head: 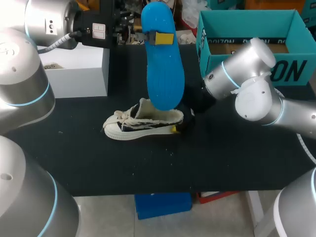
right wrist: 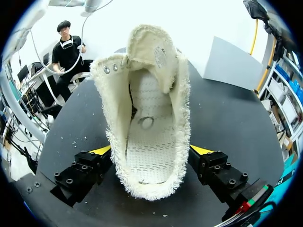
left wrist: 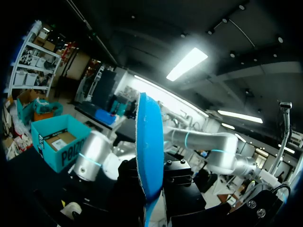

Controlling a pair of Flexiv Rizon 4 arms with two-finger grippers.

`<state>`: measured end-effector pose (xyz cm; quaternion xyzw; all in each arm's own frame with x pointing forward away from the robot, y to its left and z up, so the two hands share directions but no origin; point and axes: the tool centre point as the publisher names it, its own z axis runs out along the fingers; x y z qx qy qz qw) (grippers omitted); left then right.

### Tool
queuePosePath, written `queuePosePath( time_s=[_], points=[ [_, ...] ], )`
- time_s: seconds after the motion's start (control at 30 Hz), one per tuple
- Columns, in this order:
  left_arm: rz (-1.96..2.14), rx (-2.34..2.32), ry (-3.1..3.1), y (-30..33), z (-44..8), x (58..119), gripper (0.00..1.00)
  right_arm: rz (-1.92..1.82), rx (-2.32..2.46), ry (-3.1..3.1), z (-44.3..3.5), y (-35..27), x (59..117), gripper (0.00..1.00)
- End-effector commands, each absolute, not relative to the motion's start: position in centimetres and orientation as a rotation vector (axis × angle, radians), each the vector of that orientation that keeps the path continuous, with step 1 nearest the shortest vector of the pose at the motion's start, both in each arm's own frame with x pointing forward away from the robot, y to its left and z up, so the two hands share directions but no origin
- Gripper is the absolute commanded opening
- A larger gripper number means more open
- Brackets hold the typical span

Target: Take the shoe out of the shoebox, open the shoe tongue, remove and reinsert the insole, then place the shoe into the shoebox

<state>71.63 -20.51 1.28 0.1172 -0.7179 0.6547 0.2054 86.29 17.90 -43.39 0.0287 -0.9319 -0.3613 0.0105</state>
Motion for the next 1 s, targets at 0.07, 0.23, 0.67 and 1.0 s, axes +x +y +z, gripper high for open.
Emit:
queuePosePath(
  time_s=[0.07,0.23,0.67,1.0],
  points=[
    [1.826,0.329,-2.003,-20.6,1.22,71.57,0.0,-1.201,0.101,-2.872,-43.85,17.93,86.45,1.0],
    [1.826,0.329,-2.003,-20.6,1.22,71.57,0.0,-1.252,0.111,-2.844,-43.9,18.07,86.54,1.0],
    [1.826,0.329,-2.003,-20.6,1.22,71.57,0.0,-1.265,0.141,-2.79,-44.12,18.35,86.75,1.0],
    [1.826,0.329,-2.003,-20.6,1.22,71.57,0.0,-1.161,0.151,-2.793,-43.67,17.92,86.65,1.0]
  ],
)
